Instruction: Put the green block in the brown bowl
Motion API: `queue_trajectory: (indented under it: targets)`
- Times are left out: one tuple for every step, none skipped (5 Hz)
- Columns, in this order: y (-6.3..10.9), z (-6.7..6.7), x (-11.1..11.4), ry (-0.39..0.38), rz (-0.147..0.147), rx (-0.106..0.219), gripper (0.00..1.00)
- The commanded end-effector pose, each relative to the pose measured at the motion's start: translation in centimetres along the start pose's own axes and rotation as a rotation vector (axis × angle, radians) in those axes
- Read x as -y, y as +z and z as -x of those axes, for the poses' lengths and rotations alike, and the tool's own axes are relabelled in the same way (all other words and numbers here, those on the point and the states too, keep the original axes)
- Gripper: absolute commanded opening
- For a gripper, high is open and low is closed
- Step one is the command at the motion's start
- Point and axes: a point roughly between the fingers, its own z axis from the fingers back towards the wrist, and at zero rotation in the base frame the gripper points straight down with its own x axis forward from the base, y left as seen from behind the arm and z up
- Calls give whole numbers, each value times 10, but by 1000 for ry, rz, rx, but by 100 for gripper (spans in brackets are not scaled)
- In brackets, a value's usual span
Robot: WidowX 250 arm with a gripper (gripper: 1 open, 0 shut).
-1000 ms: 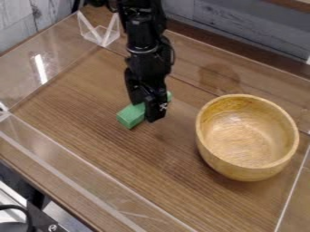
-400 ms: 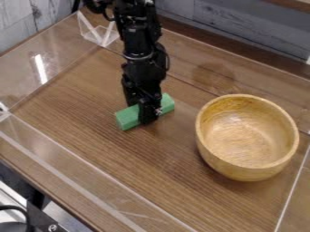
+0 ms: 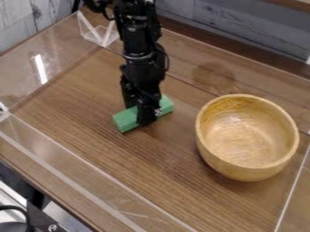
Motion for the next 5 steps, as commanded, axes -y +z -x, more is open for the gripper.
queue_trajectory:
  targets:
    - [30,-9,-5,-1,-51,62,0]
    - [38,-10,-5,13,-52,66,0]
    - [45,-10,-5,27,-54,71,0]
    - [53,-13,-5,32,-60,83,0]
    - [57,-19,-5,28,-66,102,0]
